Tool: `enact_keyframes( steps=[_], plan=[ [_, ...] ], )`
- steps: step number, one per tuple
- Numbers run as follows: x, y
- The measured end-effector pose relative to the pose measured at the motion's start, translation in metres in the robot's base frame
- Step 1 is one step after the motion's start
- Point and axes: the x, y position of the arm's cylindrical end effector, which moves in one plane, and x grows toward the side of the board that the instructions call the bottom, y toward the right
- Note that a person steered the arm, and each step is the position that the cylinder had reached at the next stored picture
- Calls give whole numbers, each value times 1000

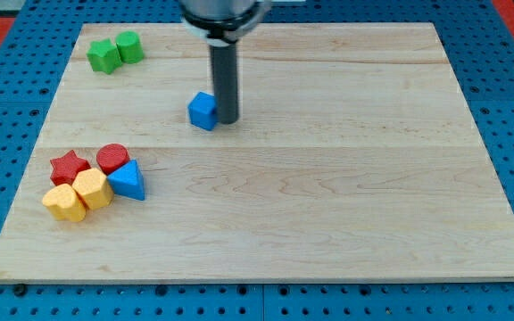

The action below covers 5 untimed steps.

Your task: Move blue cube towards the top left

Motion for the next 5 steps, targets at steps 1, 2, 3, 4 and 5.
enact_keyframes(
  steps=[1,2,3,4,5],
  plan=[
    [-1,-32],
    [-2,-59],
    [-2,-68],
    [-2,-90],
    [-7,-99]
  ],
)
